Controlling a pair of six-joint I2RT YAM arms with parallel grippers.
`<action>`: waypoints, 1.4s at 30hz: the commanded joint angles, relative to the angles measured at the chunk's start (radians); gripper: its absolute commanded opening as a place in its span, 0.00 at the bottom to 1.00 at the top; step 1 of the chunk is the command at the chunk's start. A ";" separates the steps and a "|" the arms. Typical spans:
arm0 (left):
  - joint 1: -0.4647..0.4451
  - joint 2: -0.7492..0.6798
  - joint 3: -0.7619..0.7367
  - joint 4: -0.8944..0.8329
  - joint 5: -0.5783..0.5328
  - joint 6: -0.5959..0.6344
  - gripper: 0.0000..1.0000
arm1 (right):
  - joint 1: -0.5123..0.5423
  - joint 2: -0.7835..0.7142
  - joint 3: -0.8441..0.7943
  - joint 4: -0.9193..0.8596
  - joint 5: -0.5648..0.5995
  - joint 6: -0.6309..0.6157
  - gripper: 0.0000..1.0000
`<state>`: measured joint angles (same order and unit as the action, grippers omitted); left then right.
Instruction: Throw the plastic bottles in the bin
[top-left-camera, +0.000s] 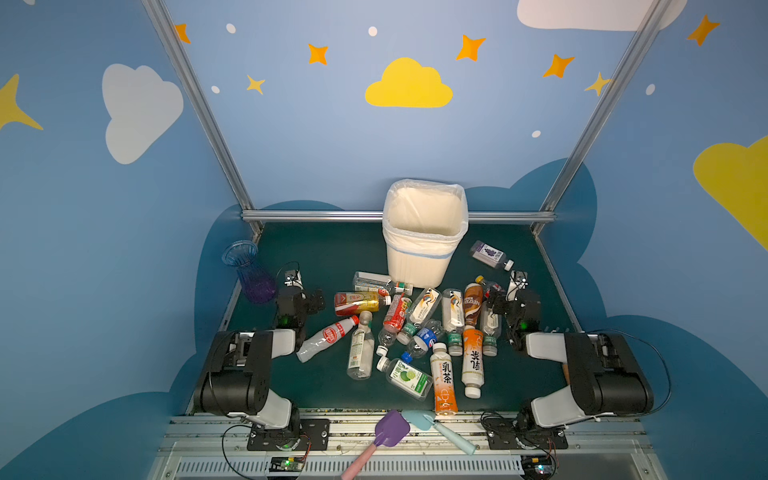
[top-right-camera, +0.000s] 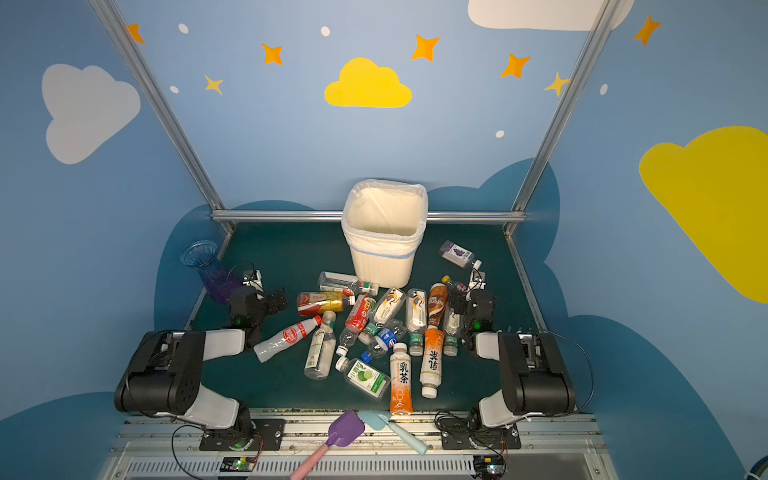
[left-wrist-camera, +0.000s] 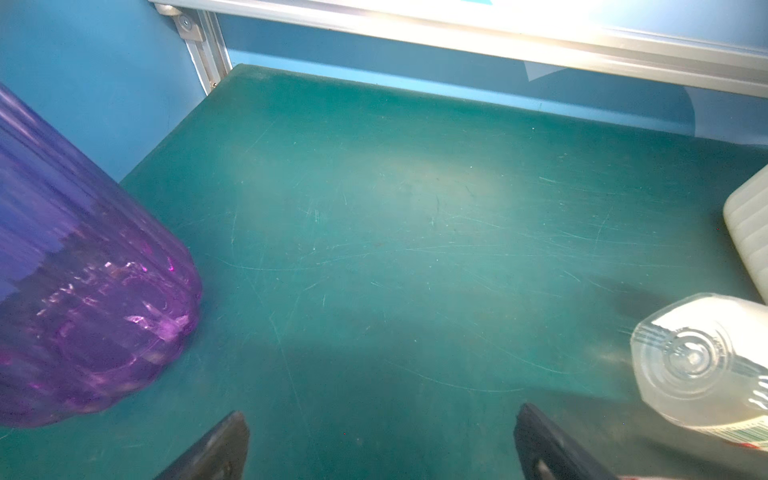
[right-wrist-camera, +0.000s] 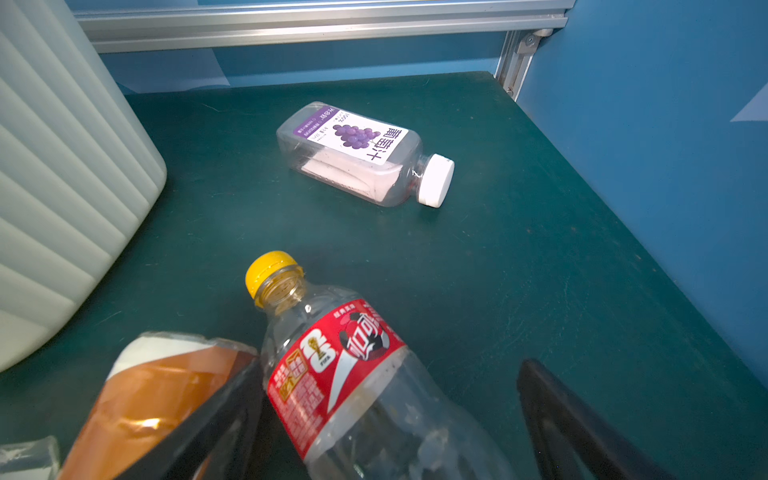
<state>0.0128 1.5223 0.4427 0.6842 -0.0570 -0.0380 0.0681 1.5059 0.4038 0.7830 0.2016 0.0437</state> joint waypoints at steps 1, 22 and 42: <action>0.004 -0.011 -0.001 0.003 0.006 0.004 1.00 | 0.006 -0.001 -0.008 0.022 0.012 -0.008 0.96; 0.024 -0.097 0.143 -0.290 -0.066 -0.057 1.00 | -0.043 -0.154 0.073 -0.255 -0.008 0.061 0.95; 0.023 -0.102 0.793 -1.246 0.191 -0.166 1.00 | -0.219 -0.214 0.655 -1.489 -0.361 0.186 0.93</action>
<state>0.0345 1.4067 1.1820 -0.3840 0.0177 -0.1715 -0.1478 1.2526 1.0168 -0.5282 -0.0914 0.2733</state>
